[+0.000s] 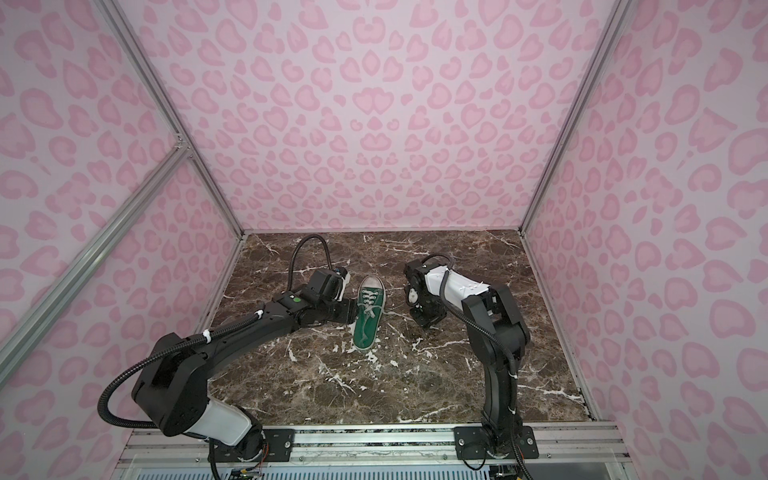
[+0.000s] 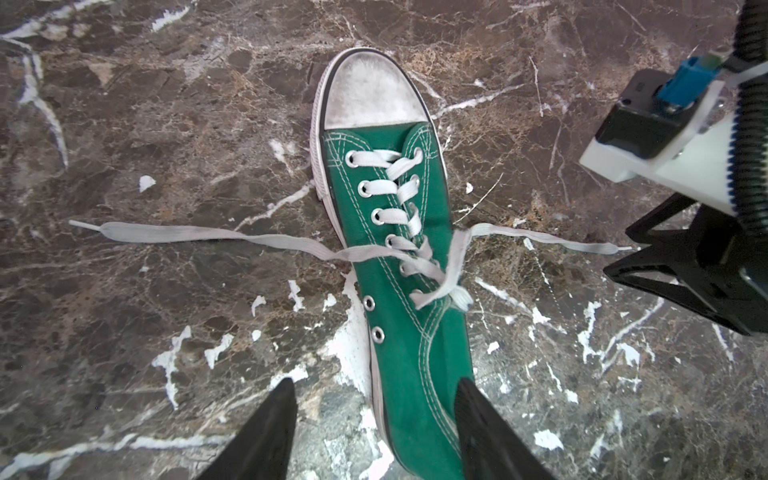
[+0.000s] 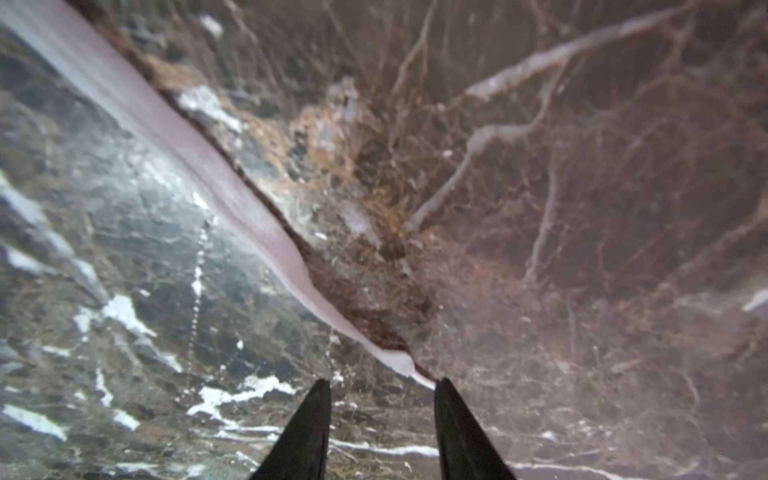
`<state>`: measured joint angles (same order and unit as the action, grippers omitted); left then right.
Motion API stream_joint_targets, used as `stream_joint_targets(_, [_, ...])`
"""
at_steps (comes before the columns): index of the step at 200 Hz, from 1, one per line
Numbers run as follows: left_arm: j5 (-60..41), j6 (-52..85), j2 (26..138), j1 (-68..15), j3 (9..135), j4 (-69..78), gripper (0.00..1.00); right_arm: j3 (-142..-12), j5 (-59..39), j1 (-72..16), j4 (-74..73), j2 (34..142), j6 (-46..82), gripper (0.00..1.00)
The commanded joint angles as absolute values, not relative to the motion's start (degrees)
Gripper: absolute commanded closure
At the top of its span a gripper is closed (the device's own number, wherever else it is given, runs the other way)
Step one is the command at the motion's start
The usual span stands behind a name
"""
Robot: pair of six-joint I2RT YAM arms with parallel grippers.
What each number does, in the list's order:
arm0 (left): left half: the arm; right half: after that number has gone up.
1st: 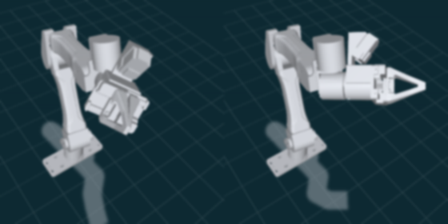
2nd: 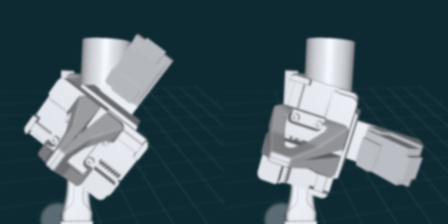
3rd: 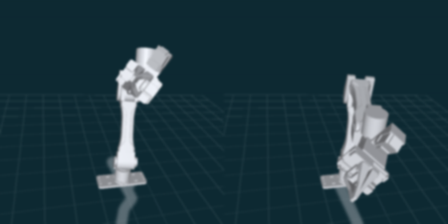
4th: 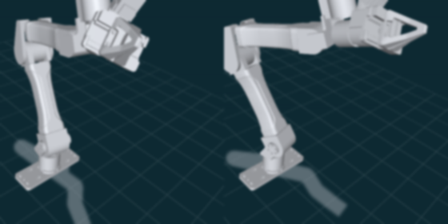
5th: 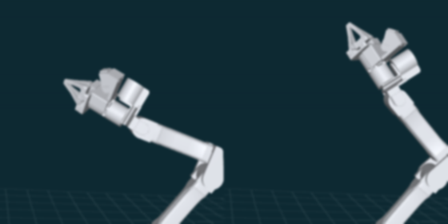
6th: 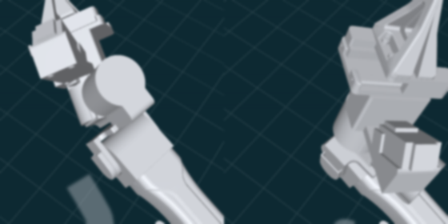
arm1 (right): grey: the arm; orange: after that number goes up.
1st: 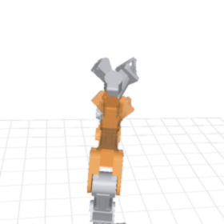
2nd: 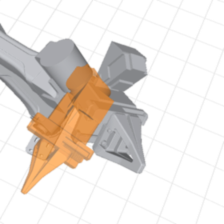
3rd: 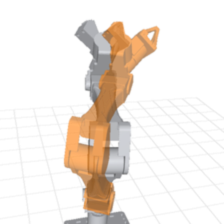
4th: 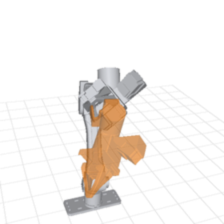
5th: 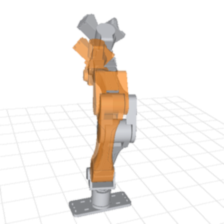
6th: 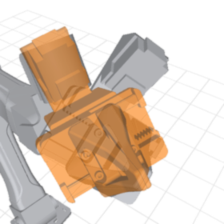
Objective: Tie the shoes
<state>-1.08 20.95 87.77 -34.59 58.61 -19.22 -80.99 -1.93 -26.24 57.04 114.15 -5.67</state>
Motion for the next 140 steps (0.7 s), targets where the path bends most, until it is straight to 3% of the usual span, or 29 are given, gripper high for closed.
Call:
stream_joint_targets(1, [-0.8,20.7,87.2,-34.4,58.1,-18.1,0.37,-81.3,-1.1,-26.3,57.9,115.5,-7.0,0.61])
stream_joint_targets(110, [-0.2,21.0,86.1,-34.3,57.7,-19.0,0.38,-81.5,-1.7,-26.1,57.0,117.6,-6.2,0.87])
stream_joint_targets(140, [-0.9,21.7,85.7,-34.3,57.5,-19.0,0.38,-80.2,-6.4,-25.4,55.5,115.4,-3.6,0.91])
